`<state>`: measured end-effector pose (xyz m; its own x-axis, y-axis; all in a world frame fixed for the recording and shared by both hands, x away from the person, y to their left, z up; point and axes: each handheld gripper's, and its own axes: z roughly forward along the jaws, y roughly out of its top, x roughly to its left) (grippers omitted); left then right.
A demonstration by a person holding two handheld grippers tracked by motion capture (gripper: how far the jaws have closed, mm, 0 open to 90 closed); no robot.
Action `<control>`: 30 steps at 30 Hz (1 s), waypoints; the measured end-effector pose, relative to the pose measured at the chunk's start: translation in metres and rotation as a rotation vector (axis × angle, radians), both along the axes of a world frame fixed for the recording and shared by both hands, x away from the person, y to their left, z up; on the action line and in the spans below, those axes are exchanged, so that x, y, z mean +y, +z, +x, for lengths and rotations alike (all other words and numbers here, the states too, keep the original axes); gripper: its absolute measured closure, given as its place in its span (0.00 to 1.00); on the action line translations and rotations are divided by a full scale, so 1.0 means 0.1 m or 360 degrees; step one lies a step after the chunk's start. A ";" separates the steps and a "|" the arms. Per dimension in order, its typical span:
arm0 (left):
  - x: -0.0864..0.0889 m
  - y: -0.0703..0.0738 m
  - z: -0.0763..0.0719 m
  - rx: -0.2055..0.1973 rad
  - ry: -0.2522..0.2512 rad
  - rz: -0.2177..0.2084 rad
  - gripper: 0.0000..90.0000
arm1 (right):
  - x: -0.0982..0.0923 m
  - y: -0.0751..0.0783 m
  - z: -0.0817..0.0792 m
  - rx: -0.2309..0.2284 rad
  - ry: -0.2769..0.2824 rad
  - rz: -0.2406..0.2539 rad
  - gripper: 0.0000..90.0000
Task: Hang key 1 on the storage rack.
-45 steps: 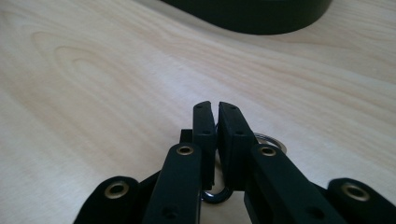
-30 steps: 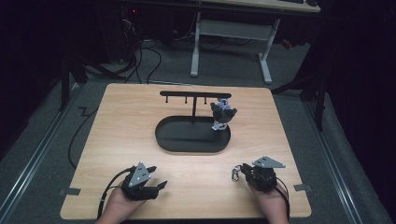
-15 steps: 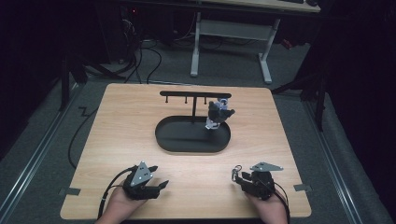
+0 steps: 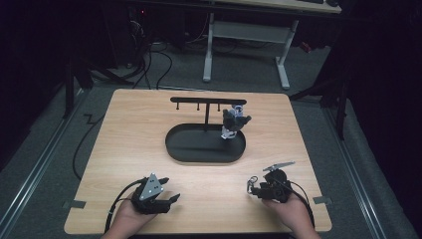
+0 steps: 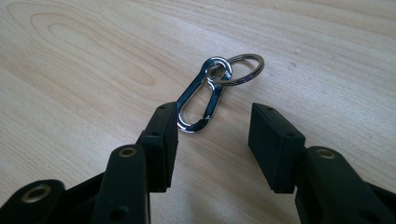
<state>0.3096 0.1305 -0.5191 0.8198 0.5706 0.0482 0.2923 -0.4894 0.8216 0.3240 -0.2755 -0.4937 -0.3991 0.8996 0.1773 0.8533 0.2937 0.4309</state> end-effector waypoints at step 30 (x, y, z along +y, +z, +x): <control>-0.02 -0.01 -0.01 -0.0011 -0.0019 0.0039 0.37 | 0.19 0.12 0.45 0.0142 0.0162 -0.0256 0.95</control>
<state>0.3090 0.1285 -0.5203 0.8263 0.5592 0.0678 0.2803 -0.5127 0.8115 0.3689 -0.2566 -0.4814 -0.4784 0.8751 0.0736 0.8485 0.4390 0.2954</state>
